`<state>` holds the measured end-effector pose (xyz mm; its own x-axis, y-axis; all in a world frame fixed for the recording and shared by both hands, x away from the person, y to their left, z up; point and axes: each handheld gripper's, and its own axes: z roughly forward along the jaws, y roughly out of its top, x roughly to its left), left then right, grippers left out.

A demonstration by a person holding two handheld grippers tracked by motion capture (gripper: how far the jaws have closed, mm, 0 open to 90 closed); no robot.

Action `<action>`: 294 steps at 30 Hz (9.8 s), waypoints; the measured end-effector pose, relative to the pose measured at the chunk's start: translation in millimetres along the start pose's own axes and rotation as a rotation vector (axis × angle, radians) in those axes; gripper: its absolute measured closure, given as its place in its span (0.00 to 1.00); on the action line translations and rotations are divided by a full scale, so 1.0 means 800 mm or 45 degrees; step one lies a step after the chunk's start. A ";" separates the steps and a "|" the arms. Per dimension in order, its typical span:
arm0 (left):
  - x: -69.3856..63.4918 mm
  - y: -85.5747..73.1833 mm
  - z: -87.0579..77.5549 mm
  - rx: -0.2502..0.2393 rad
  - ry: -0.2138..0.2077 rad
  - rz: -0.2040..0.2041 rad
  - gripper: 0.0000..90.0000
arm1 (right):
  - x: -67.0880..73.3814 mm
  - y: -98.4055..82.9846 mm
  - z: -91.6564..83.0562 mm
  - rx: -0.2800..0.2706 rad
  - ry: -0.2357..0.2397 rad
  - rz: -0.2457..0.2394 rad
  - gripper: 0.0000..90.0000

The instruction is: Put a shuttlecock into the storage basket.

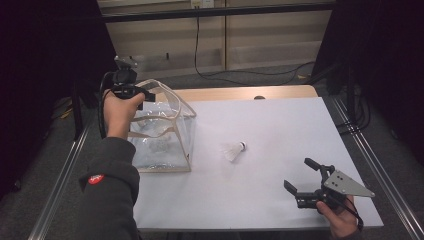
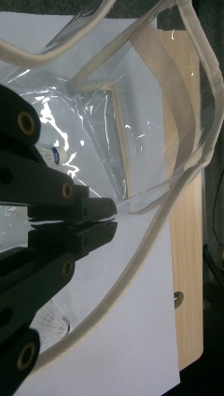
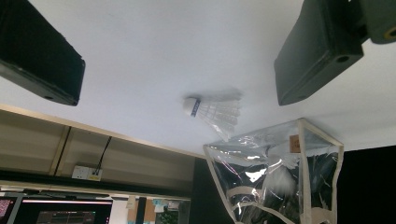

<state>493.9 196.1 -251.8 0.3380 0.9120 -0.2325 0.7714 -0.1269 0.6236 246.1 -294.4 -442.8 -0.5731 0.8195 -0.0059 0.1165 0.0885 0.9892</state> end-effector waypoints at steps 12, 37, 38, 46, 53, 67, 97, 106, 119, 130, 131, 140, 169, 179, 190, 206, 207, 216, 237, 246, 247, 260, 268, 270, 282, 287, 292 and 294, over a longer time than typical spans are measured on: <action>-0.010 0.001 -0.003 -0.013 -0.070 0.019 0.88 | 0.000 0.000 0.000 -0.001 -0.001 -0.003 0.02; -0.062 0.008 -0.006 -0.043 -0.241 0.079 0.55 | 0.000 0.000 -0.001 -0.003 -0.004 -0.004 0.02; -0.063 0.008 -0.006 -0.039 -0.243 0.081 0.54 | -0.001 0.000 -0.001 -0.003 -0.004 -0.004 0.02; -0.076 0.008 0.000 -0.035 -0.251 0.111 0.45 | -0.001 0.000 -0.001 -0.002 -0.004 -0.006 0.02; -0.087 0.008 0.005 -0.043 -0.255 0.125 0.39 | 0.000 0.001 -0.001 -0.002 -0.003 -0.003 0.02; -0.115 0.006 0.017 -0.054 -0.265 0.171 0.24 | 0.000 0.001 -0.001 -0.004 -0.004 -0.011 0.02; -0.164 -0.007 0.049 0.004 -0.366 0.249 0.19 | 0.000 0.001 -0.002 -0.001 -0.003 -0.002 0.02; -0.169 -0.013 0.060 0.014 -0.374 0.257 0.19 | -0.001 0.001 -0.001 -0.003 -0.006 -0.013 0.02; -0.178 -0.022 0.077 0.032 -0.370 0.281 0.16 | 0.000 0.001 0.000 -0.014 -0.001 -0.005 0.02; -0.181 -0.029 0.089 0.035 -0.387 0.278 0.15 | -0.001 0.001 -0.001 -0.006 -0.002 -0.009 0.02; -0.180 -0.029 0.090 0.039 -0.386 0.287 0.15 | -0.001 0.001 -0.001 -0.007 -0.003 -0.014 0.02; -0.185 -0.037 0.103 0.058 -0.398 0.292 0.15 | -0.001 0.001 -0.001 -0.007 0.004 -0.018 0.02; -0.199 -0.056 0.138 0.108 -0.406 0.315 0.14 | -0.001 0.001 -0.001 -0.006 0.002 -0.017 0.02; -0.202 -0.061 0.149 0.136 -0.405 0.323 0.14 | -0.001 0.001 -0.001 -0.004 0.001 -0.014 0.02; -0.206 -0.066 0.162 0.165 -0.405 0.323 0.14 | -0.001 0.001 -0.002 -0.001 0.000 -0.011 0.02; -0.205 -0.075 0.176 0.202 -0.404 0.316 0.14 | -0.001 0.001 -0.002 0.002 0.001 -0.009 0.02; -0.205 -0.076 0.177 0.207 -0.401 0.322 0.14 | -0.001 0.001 -0.002 0.002 0.000 -0.007 0.02; -0.209 -0.081 0.188 0.231 -0.407 0.322 0.14 | -0.001 0.001 -0.002 0.002 0.001 -0.011 0.02; -0.221 -0.094 0.212 0.279 -0.407 0.346 0.15 | -0.001 0.001 -0.002 0.002 0.005 -0.015 0.02; -0.225 -0.097 0.217 0.274 -0.402 0.354 0.16 | -0.001 0.001 -0.001 -0.003 0.004 -0.019 0.02; -0.225 -0.097 0.218 0.271 -0.400 0.355 0.16 | -0.001 0.001 -0.001 -0.003 0.005 -0.019 0.02; -0.230 -0.103 0.232 0.305 -0.395 0.393 0.21 | -0.001 0.001 -0.002 -0.003 0.004 -0.016 0.02; -0.230 -0.105 0.241 0.314 -0.386 0.411 0.27 | -0.001 0.001 -0.002 -0.002 0.004 -0.017 0.02; -0.231 -0.106 0.244 0.318 -0.384 0.406 0.27 | -0.001 0.001 -0.002 -0.001 0.003 -0.018 0.02; -0.232 -0.112 0.261 0.324 -0.361 0.424 0.36 | -0.002 0.001 -0.002 -0.003 -0.001 -0.015 0.02; -0.231 -0.114 0.268 0.358 -0.360 0.451 0.40 | -0.002 0.001 -0.002 -0.005 -0.001 -0.012 0.02; -0.232 -0.116 0.273 0.357 -0.343 0.453 0.46 | -0.002 0.001 -0.002 -0.008 -0.001 -0.006 0.02; -0.232 -0.117 0.275 0.363 -0.343 0.454 0.49 | -0.002 0.001 -0.002 -0.007 0.000 -0.007 0.02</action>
<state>477.7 -47.2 -430.9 0.7038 0.6650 -0.2501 0.6866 -0.5463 0.4797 245.6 -296.6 -441.8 -0.5737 0.8190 -0.0110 0.1089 0.0896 0.9900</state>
